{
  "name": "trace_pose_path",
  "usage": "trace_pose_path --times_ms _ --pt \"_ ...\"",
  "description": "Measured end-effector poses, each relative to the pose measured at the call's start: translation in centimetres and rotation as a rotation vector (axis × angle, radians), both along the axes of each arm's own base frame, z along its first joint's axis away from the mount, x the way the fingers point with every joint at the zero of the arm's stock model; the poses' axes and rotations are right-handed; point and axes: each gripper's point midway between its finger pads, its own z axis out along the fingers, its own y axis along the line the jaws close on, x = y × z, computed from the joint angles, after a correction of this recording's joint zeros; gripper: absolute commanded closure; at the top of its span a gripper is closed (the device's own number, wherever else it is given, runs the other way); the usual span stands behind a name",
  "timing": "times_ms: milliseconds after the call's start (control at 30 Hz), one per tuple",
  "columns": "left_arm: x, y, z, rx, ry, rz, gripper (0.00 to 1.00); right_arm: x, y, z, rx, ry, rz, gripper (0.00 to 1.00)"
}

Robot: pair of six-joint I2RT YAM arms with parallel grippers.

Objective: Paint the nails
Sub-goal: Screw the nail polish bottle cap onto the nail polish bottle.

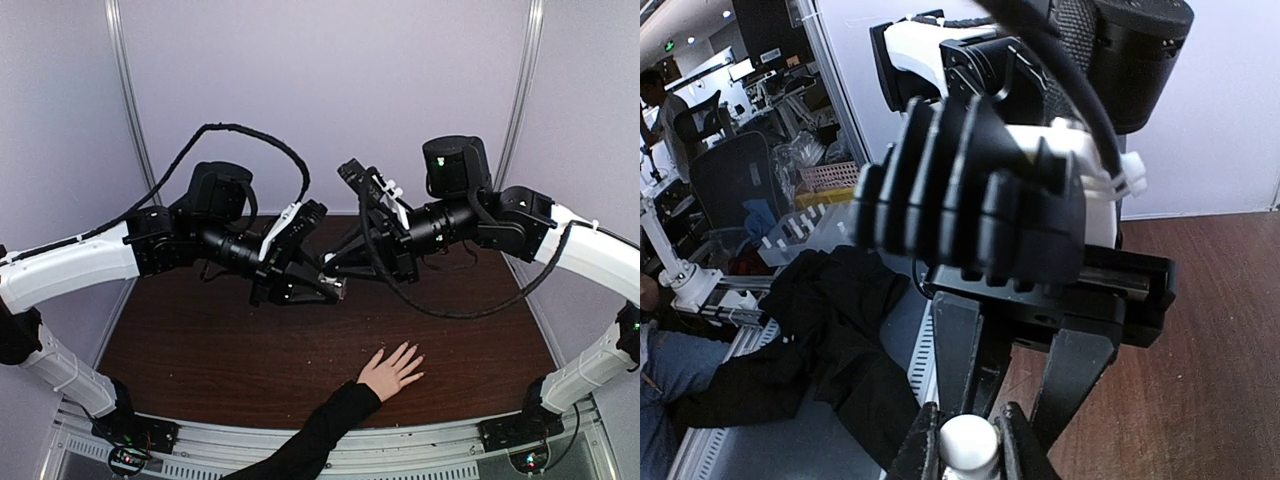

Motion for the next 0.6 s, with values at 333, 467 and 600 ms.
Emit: trace_pose_path --times_ms 333,467,600 --pt "1.0 0.3 0.4 -0.006 0.000 0.100 1.00 0.9 0.3 0.3 0.023 -0.093 -0.039 0.99" --pt "2.6 0.4 0.5 -0.005 -0.016 0.205 1.00 2.4 0.4 0.3 0.014 -0.125 -0.117 0.99" --pt "5.2 0.4 0.4 0.001 -0.034 0.358 1.00 4.9 0.1 0.3 -0.011 -0.167 -0.265 0.95"
